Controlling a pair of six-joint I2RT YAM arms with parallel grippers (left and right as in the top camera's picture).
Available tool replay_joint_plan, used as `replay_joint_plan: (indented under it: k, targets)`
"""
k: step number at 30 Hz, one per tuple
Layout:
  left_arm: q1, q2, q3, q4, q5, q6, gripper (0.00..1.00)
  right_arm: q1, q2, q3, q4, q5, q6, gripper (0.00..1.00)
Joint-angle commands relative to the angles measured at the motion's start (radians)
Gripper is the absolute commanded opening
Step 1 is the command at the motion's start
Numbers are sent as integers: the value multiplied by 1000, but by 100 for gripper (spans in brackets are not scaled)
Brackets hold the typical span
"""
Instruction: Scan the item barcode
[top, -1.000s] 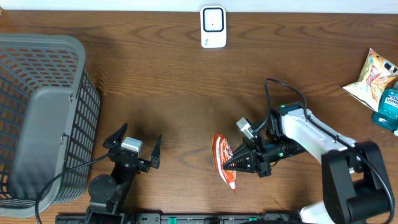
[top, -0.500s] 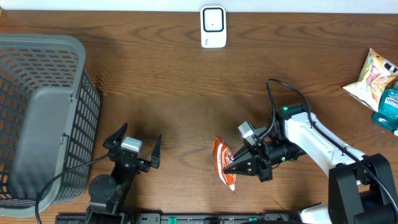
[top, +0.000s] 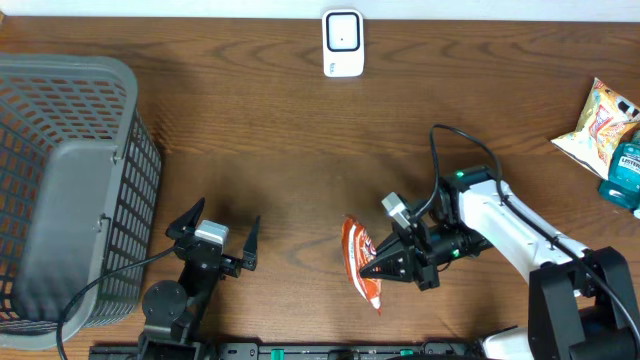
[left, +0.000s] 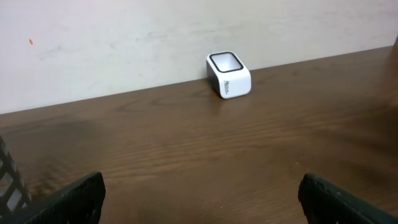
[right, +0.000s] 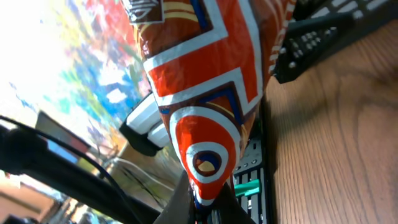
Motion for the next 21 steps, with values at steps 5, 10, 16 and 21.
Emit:
replay_joint_plan:
  k: [5, 10, 16, 21]
  targets:
    - [-3, -2, -19, -30, 2, 10, 99, -137, -13, 164, 10, 50, 167, 1]
    - [-3, -2, -19, -30, 2, 10, 99, -163, -13, 320, 251, 241, 602, 1]
    - [-3, -2, -19, -30, 2, 10, 99, -87, -13, 386, 821, 805, 1487, 1]
    - [-3, -2, -19, -30, 2, 10, 99, -56, -5, 416, 986, 928, 1685, 1]
